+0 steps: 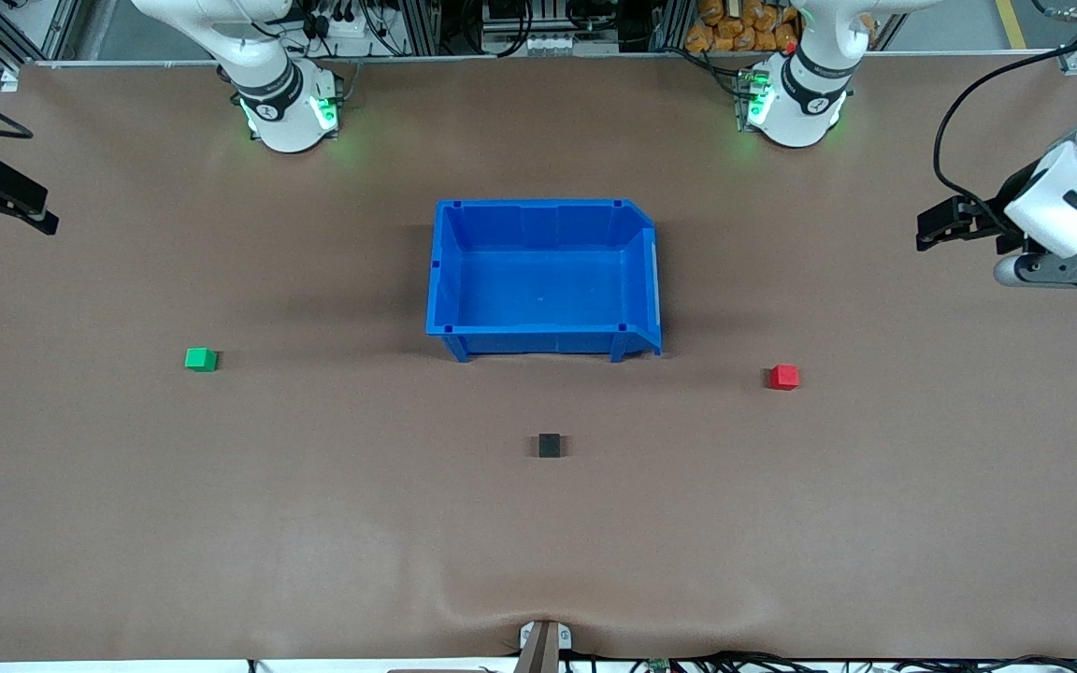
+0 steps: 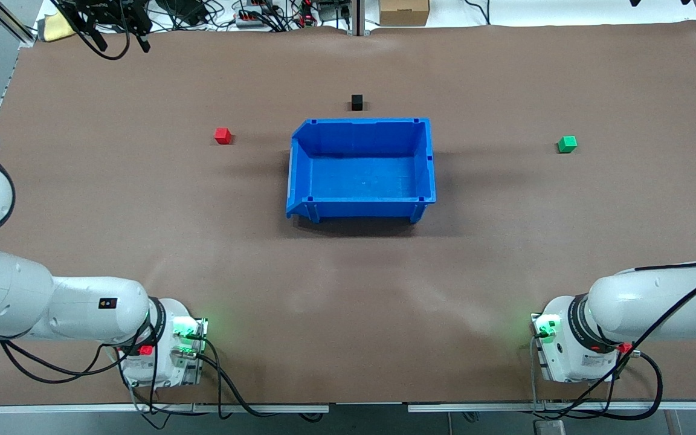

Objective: Attach green and red cubes to black cube
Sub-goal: 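Move the left gripper toward the red cube while the right gripper reaches the green cube, then lower the left gripper over the red cube while the right gripper lowers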

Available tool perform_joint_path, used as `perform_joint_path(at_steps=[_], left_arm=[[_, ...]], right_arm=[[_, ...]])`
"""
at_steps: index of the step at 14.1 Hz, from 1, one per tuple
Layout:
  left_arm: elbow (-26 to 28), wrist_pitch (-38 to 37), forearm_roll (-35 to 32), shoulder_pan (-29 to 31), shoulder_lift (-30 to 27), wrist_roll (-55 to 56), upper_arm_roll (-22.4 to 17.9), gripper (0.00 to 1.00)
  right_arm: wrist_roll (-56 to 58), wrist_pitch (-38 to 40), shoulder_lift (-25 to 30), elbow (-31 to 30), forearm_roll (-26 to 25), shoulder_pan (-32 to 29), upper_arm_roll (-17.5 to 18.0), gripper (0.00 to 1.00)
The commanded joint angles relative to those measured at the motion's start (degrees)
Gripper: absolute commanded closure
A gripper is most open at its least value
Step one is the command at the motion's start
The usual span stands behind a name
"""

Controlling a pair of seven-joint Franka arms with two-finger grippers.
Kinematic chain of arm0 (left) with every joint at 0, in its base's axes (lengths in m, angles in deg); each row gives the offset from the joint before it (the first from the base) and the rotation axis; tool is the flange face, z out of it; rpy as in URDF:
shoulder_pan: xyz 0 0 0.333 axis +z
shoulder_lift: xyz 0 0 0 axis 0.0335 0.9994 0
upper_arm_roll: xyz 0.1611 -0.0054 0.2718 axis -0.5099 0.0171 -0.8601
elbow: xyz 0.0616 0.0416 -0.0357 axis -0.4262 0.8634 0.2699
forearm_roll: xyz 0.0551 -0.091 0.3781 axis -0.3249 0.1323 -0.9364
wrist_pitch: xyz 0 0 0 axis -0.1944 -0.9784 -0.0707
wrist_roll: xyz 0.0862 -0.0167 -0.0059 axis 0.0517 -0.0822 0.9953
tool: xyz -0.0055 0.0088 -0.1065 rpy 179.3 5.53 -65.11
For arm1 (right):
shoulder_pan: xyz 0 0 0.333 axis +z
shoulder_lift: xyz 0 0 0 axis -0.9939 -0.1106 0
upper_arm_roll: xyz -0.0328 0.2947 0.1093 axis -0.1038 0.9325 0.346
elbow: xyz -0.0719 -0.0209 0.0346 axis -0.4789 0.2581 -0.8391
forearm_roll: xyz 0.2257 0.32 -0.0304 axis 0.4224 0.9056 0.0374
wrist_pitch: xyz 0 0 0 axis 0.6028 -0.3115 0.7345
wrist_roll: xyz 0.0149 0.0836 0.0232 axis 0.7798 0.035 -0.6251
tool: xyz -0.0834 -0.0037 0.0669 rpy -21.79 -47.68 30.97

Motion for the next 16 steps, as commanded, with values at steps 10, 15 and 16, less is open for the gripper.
perform_joint_path(at_steps=[10,15,16], left_arm=[[21.4,25.0,0.7,0.2,-1.2,-0.4,1.4,0.0],[24.5,36.9,0.0,0.1,7.7,-0.4,2.9,0.0],[24.4,40.3,0.0,0.0,10.6,-0.3,2.9,0.0]], right_arm=[[0.2,-3.5,-7.6,1.2,-0.1,-1.9,0.2,0.0],[0.2,-5.7,-11.8,1.1,-0.1,-2.9,0.2,0.0],[0.2,-5.9,-12.7,1.1,0.0,-3.3,0.2,0.0]])
